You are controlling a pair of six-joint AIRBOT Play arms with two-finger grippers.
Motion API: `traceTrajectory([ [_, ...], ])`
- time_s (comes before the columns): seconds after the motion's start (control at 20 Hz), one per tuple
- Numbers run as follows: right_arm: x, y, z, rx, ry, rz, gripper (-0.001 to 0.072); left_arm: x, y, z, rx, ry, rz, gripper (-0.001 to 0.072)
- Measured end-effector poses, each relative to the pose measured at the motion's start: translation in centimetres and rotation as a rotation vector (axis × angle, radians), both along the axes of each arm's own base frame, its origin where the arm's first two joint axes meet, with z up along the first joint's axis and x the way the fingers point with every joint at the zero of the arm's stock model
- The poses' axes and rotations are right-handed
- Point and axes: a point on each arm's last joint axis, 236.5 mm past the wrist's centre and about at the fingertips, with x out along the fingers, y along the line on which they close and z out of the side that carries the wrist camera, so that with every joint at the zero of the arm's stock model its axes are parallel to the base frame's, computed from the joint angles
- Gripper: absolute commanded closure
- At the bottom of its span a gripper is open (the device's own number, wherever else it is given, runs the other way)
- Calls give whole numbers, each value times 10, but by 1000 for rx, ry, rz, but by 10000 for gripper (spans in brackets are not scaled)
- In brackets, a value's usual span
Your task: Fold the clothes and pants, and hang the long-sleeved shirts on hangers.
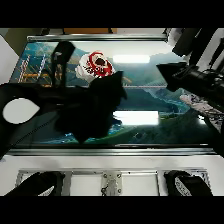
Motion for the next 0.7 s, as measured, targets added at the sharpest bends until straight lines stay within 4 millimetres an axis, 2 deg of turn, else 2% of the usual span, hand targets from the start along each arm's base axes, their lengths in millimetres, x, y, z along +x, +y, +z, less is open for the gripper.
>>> traceTrajectory([
  [0.1, 1, -18, 7, 12, -10, -54, 694, 14, -30, 5, -25, -17, -28, 687],
  [0.2, 3, -30, 9, 13, -10, -95, 694, 32, -47, -7, -28, 7, -27, 685],
  [0.25, 3, -35, 7, 9, -1, -112, 694, 41, -52, -19, -19, 34, -21, 625],
  [0.3, 4, -40, 4, 0, 12, -131, 694, 49, -54, -34, -6, 70, -14, 292],
  [0.35, 5, -45, 0, -11, 27, -150, 694, 56, -53, -54, 19, 119, -4, 6],
  [0.5, 9, -61, -17, -56, 85, -213, 693, 70, -34, -115, 93, 262, 43, -10],
  [0.7, 7, -66, -48, -118, 192, -213, 689, 76, 11, -178, 93, 463, 146, -11],
])
